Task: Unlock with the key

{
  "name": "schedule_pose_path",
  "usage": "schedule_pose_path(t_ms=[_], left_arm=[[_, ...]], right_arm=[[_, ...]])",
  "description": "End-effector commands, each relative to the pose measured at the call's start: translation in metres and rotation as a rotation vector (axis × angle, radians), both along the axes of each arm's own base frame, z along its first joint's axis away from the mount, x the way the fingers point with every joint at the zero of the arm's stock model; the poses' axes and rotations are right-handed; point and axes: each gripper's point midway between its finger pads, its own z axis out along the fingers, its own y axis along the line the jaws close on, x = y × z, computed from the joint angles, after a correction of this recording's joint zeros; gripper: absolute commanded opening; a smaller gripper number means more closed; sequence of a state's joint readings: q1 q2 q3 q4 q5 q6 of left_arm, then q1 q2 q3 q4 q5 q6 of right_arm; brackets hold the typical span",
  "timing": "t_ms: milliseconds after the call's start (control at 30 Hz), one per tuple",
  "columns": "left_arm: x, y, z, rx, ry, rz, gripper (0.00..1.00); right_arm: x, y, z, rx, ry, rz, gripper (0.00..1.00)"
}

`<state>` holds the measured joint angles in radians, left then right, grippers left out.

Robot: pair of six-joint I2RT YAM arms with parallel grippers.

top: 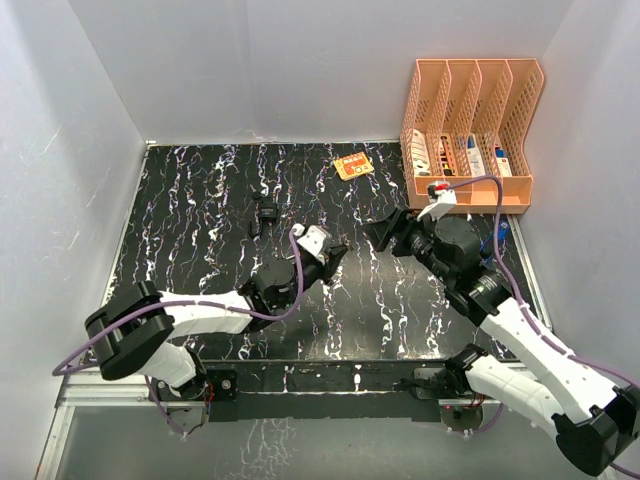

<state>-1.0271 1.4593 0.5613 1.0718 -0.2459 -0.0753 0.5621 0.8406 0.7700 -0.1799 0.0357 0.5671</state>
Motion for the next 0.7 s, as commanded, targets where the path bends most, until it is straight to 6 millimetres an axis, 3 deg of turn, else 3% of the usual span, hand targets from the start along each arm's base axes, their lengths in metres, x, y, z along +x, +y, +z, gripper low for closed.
schedule_pose_path(t_ms=[0, 133, 367, 667], left_arm=[[-0.019, 0.003, -0.002, 0.030, 0.150, -0.122, 0.00], [-0.030, 0.009, -0.005, 0.057, 0.235, -0.223, 0.00], [-0.047, 0.013, -0.015, 0.082, 0.366, -0.397, 0.00], [-0.065, 0.006, -0.023, 0.087, 0.435, -0.565, 0.00]], right_arm=[[-0.001, -0.010, 0.009, -0.058, -0.153, -0.001, 0.69], [-0.012, -0.003, 0.009, -0.043, -0.251, 0.077, 0.71], [-0.034, 0.024, -0.010, -0.003, -0.305, 0.274, 0.68], [-0.040, 0.044, -0.021, 0.066, -0.316, 0.384, 0.62]])
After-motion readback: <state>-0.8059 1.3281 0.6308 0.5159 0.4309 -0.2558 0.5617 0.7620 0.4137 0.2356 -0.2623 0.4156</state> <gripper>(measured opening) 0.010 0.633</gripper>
